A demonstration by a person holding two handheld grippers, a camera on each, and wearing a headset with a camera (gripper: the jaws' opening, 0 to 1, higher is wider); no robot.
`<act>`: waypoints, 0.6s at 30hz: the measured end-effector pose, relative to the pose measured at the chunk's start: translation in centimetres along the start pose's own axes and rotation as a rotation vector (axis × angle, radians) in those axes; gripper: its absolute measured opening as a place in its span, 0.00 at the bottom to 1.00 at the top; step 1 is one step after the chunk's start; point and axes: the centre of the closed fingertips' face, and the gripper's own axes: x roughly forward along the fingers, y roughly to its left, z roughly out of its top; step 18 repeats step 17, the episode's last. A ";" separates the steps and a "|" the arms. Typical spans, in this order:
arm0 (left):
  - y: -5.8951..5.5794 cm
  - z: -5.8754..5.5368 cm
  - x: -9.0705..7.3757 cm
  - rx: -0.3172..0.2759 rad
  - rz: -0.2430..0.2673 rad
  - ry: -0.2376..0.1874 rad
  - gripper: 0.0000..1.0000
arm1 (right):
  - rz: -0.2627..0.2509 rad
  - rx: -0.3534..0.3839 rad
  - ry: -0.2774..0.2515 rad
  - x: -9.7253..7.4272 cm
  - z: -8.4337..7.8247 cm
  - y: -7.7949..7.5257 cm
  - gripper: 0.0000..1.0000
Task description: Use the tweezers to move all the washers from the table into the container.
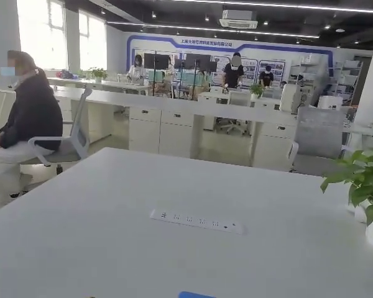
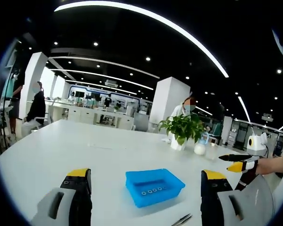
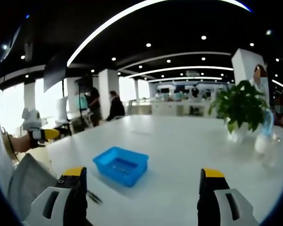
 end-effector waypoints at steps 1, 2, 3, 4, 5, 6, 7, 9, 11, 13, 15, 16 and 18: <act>0.1 0.0 0.0 -0.005 0.003 0.000 0.99 | 0.001 0.000 0.002 0.0 0.0 0.1 0.99; 0.1 0.0 0.0 -0.005 0.005 -0.002 0.99 | 0.001 0.000 0.003 0.1 0.0 0.1 0.99; 0.1 0.1 0.0 -0.006 0.005 -0.003 0.99 | 0.002 0.001 0.003 0.1 -0.1 0.1 0.99; 0.2 0.1 0.0 -0.009 0.004 -0.002 0.99 | 0.004 0.002 0.005 0.0 -0.2 0.1 0.99; 0.2 0.1 -0.1 -0.009 0.006 -0.002 0.99 | 0.005 0.001 0.007 0.0 -0.2 0.1 0.99; 0.2 0.1 -0.1 -0.005 0.007 -0.002 0.99 | 0.004 0.001 0.009 0.0 -0.3 0.1 0.99; 0.2 0.1 -0.1 -0.005 0.008 -0.001 0.99 | 0.004 0.002 0.010 0.0 -0.3 0.1 0.99; 0.3 0.1 -0.1 -0.006 0.009 0.000 0.99 | 0.004 0.004 0.013 0.0 -0.5 0.0 0.99; 0.2 0.1 0.0 0.000 0.009 0.002 0.99 | 0.007 0.009 0.016 0.1 -0.6 0.1 0.99; 0.2 0.0 0.0 0.009 0.012 0.008 0.99 | 0.010 0.011 0.017 0.1 -0.6 0.2 0.99; 0.2 -0.1 0.1 0.008 0.008 0.012 0.99 | 0.013 0.010 0.021 0.2 -0.7 0.3 0.99; 0.1 -0.1 0.1 0.006 0.008 0.010 0.99 | 0.014 0.010 0.020 0.2 -0.6 0.3 0.99; 0.1 -0.1 0.1 0.006 0.009 0.010 0.99 | 0.014 0.009 0.019 0.2 -0.6 0.3 0.99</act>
